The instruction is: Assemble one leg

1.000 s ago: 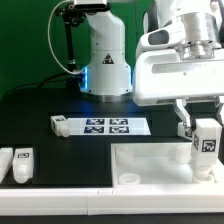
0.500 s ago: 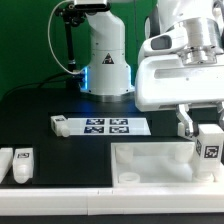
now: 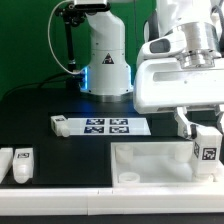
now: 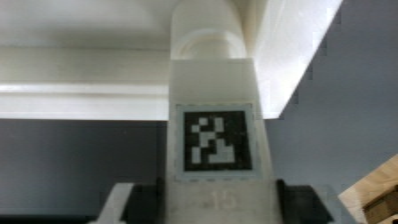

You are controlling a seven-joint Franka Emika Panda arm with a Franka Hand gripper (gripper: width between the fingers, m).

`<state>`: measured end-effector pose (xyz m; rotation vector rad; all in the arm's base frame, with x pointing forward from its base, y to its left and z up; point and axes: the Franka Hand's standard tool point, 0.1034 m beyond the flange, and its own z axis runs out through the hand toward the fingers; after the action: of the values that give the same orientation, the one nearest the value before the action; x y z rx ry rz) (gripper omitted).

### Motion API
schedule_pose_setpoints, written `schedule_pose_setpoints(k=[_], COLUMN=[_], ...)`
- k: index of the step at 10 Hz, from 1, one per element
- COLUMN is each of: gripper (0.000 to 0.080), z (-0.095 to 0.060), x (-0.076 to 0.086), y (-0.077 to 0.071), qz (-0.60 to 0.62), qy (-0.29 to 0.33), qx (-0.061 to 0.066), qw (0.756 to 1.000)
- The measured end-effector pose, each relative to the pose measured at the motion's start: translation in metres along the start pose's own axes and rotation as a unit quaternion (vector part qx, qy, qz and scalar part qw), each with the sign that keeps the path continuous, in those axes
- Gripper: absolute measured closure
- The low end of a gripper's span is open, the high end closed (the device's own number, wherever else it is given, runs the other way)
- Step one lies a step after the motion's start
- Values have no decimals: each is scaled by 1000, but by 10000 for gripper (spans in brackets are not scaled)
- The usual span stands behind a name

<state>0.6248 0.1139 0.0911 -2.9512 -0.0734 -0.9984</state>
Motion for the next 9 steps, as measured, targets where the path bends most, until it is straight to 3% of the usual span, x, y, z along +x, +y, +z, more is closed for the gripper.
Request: schedule_pose_setpoints(k=[4,5,6,7,8,9], gripper=[512,273,273,177,177,154], z=[1,1,2,1,2,6], x=[-2,-2,-5,2,10,9], y=[0,0,0,5,6,4], qz=[-1,-1,1,11,17,26], qy=[-12,-13,-30,-52,-64,-127], qx=[1,1,2,2,3,10], qw=[1000,1000,1000,999,998,992])
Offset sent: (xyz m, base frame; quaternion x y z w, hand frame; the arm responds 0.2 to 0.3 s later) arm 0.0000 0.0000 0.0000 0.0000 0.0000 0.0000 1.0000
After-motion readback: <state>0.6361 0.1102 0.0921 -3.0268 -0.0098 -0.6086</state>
